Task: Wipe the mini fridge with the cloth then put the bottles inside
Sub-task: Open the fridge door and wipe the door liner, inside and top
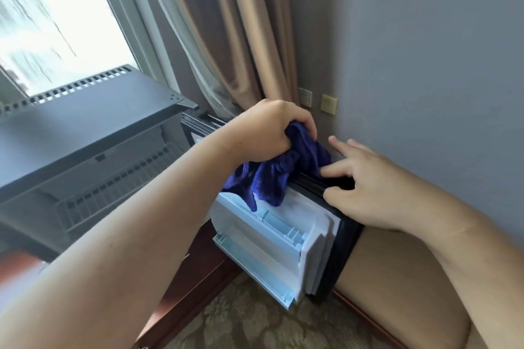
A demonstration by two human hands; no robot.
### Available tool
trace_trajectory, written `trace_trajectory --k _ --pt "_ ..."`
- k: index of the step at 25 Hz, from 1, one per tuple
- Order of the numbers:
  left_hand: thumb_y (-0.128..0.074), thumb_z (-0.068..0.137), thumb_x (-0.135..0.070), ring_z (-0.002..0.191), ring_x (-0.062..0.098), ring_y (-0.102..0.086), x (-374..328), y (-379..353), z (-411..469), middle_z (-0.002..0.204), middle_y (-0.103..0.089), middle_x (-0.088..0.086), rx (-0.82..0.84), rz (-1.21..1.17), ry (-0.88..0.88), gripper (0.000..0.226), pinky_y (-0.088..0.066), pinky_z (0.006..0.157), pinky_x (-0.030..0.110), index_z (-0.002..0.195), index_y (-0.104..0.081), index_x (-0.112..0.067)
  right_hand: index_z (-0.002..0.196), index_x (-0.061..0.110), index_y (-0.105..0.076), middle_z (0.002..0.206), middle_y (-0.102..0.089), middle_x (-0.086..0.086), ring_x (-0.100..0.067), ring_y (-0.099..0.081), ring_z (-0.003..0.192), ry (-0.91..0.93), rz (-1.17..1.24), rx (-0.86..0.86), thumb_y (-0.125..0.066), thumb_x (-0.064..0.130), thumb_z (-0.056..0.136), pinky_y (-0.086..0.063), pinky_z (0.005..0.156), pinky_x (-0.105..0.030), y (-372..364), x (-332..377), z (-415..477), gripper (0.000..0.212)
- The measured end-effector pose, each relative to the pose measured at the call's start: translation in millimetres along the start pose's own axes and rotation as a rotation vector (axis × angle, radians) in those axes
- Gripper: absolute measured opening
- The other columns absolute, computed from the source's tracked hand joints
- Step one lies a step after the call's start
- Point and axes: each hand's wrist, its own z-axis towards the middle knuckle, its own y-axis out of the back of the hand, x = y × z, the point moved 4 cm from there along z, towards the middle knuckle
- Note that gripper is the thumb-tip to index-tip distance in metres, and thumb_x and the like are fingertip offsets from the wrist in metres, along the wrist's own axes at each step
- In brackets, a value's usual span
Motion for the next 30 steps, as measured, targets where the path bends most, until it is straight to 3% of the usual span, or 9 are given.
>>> trace_trajectory --k 5,8,11,14,19,22,24,27,30 --pt "-0.045 0.068 0.003 0.096 0.002 -0.061 68.5 30.0 -7.1 0.099 -0.073 -0.015 0.009 0.028 0.047 0.059 -0.043 0.08 0.005 0.099 -0.074 -0.038 0.133 0.057 -0.053 0.167 -0.001 0.017 -0.009 0.004 0.155 -0.013 -0.028 -0.033 -0.046 0.066 0.087 -0.006 0.126 -0.043 -18.5 41.0 35.4 0.048" --pt "-0.048 0.071 0.006 0.095 -0.002 -0.061 112.4 49.9 -11.9 0.099 -0.072 -0.019 0.04 0.007 0.045 0.059 -0.047 0.084 0.015 0.094 -0.073 -0.042 0.137 0.061 -0.046 0.167 -0.001 0.016 -0.011 0.004 0.155 -0.038 -0.08 -0.023 -0.041 0.074 0.085 -0.005 0.126 -0.044 -29.9 68.9 67.9 0.054" --pt "-0.049 0.073 0.007 0.097 0.006 -0.064 153.4 68.1 -12.9 0.098 -0.074 -0.017 0.065 0.034 0.047 0.059 -0.054 0.088 0.029 0.092 -0.073 -0.044 0.139 0.059 -0.044 0.168 -0.001 0.013 -0.013 0.004 0.155 -0.067 -0.158 -0.017 -0.038 0.078 0.086 -0.003 0.125 -0.044 -44.7 98.2 108.1 0.057" --pt "-0.046 0.073 0.006 0.097 0.012 -0.063 175.8 79.5 -9.3 0.097 -0.074 -0.013 0.112 0.09 0.02 0.058 -0.054 0.082 0.028 0.092 -0.073 -0.042 0.138 0.056 -0.047 0.168 -0.001 0.012 -0.014 0.004 0.155 -0.118 -0.188 0.012 -0.036 0.08 0.086 -0.002 0.124 -0.044 -61.4 120.1 139.0 0.059" --pt "-0.044 0.075 0.005 0.078 0.011 -0.061 196.2 101.6 4.0 0.089 -0.068 -0.007 0.158 0.22 -0.005 0.057 -0.056 0.063 0.029 0.094 -0.076 -0.039 0.135 0.056 -0.051 0.169 -0.001 0.008 -0.017 0.004 0.156 -0.176 -0.192 0.036 -0.036 0.08 0.086 -0.005 0.124 -0.047 -74.1 142.8 175.2 0.057" --pt "-0.045 0.078 0.005 0.083 0.017 -0.064 197.7 100.8 4.7 0.09 -0.065 -0.006 0.164 0.231 0.02 0.055 -0.059 0.066 0.035 0.093 -0.075 -0.039 0.127 0.056 -0.059 0.169 -0.002 0.006 -0.018 0.004 0.156 -0.191 -0.187 0.023 -0.04 0.08 0.085 -0.008 0.124 -0.049 -73.4 149.4 183.3 0.051" --pt "-0.045 0.08 0.004 0.088 0.021 -0.064 192.0 93.9 2.8 0.089 -0.063 -0.008 0.171 0.241 0.013 0.054 -0.059 0.069 0.037 0.094 -0.074 -0.039 0.135 0.055 -0.052 0.169 -0.005 0.006 -0.02 0.002 0.156 -0.201 -0.2 0.037 -0.04 0.08 0.086 -0.008 0.124 -0.048 -75.8 147.7 178.3 0.056" --pt "-0.044 0.078 0.005 0.091 0.019 -0.062 183.9 88.6 -6.5 0.09 -0.066 -0.01 0.159 0.219 0.003 0.055 -0.055 0.07 0.032 0.098 -0.074 -0.036 0.141 0.053 -0.046 0.167 -0.018 0.006 -0.02 -0.003 0.156 -0.204 -0.17 0.016 -0.039 0.077 0.088 -0.01 0.125 -0.047 -76.5 143.1 164.6 0.058" --pt "-0.043 0.076 0.005 0.091 0.017 -0.061 165.2 81.3 -22.8 0.092 -0.072 -0.007 0.137 0.186 -0.007 0.055 -0.052 0.072 0.028 0.1 -0.075 -0.033 0.143 0.053 -0.044 0.167 -0.018 0.005 -0.019 -0.004 0.156 -0.219 -0.142 0.014 -0.04 0.075 0.09 -0.01 0.125 -0.047 -73.4 133.9 136.3 0.058"
